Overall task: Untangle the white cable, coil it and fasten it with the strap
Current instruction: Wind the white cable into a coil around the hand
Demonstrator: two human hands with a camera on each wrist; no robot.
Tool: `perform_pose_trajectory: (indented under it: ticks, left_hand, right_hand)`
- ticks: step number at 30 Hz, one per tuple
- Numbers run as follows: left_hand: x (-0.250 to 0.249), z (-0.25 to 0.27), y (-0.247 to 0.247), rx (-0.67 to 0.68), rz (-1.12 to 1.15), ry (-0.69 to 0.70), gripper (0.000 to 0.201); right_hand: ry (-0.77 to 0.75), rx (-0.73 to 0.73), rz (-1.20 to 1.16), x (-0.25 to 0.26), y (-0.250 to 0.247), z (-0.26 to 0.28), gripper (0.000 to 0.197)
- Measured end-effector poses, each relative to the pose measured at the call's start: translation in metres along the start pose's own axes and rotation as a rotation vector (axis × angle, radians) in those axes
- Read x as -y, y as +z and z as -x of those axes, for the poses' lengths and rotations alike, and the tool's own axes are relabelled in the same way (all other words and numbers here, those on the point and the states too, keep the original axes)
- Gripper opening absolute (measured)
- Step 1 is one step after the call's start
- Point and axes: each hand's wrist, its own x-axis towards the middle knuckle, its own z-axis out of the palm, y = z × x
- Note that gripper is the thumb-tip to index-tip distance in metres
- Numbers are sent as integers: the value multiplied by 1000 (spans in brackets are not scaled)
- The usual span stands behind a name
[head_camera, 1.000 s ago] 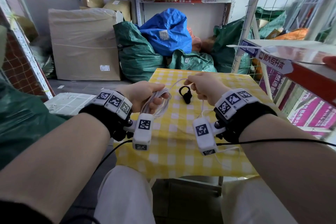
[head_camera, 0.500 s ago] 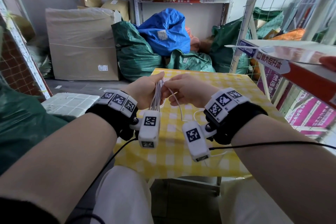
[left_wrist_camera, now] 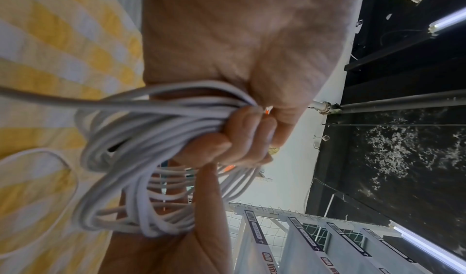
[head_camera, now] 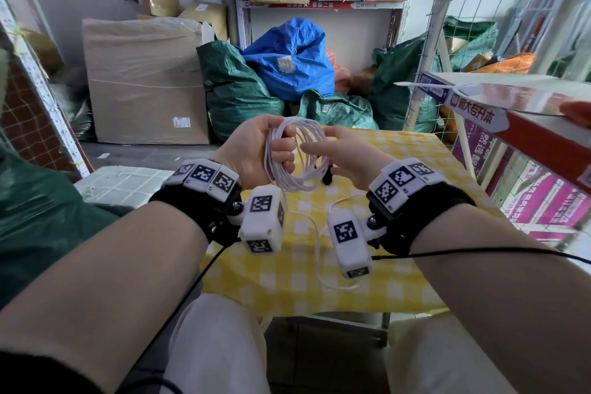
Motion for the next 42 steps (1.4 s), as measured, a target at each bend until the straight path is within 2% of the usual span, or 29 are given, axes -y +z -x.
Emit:
perform_pose_trajectory:
  ticks: [2, 4, 5, 7, 10, 14, 16, 18, 19, 24, 27, 31, 34, 39, 42]
  left_hand:
    - [1, 0, 0, 67, 29, -31, 22]
    - [2, -1, 0, 105, 50, -58, 31]
    - [2, -1, -1, 104, 60, -63, 36]
    - [4, -2, -1, 63, 70, -44, 44]
    - [7, -3, 1, 13, 51, 22, 49]
    - [8, -1, 6, 36, 46, 41, 41]
    - [5, -3, 8, 68, 106, 46, 41]
    - [2, -5, 9, 70, 208, 70, 44]
    - [-1, -6, 9, 62, 265, 83, 45]
    - [-16, -8, 5, 29, 368, 175, 47]
    - [-21, -6, 2, 31, 359, 206, 49]
    - [-25, -2, -4, 40, 301, 184, 52]
    - [-27, 3, -9, 53, 200, 142, 55]
    - [-31, 11, -14, 43, -23, 60, 48]
    - [-35, 14, -15, 29, -146, 14, 43]
  right_hand:
    - [-20, 92, -53, -1, 1, 1, 35]
    - [-9, 123, -165, -1, 1, 4, 8]
    - [6, 136, -226, -1, 1, 6, 6]
    - [-1, 130, -290, -1, 1, 8, 19]
    - [-60, 9, -283, 0, -1, 7, 23]
    - [-57, -48, -329, -2, -4, 0, 20]
    - [-1, 54, -413, -2, -5, 1, 19]
    - [61, 214, -413, -5, -7, 1, 44]
    - [73, 285, -351, -8, -8, 3, 50]
    - [82, 573, -16, -15, -6, 15, 32]
    - [74, 650, 87, -16, -3, 18, 28]
    - [119, 699, 47, -13, -3, 21, 39]
    - [123, 601, 85, -12, -9, 20, 41]
    - [90, 238, 268, -13, -26, 10, 43]
    - [99, 92, 391, -17, -33, 3, 45]
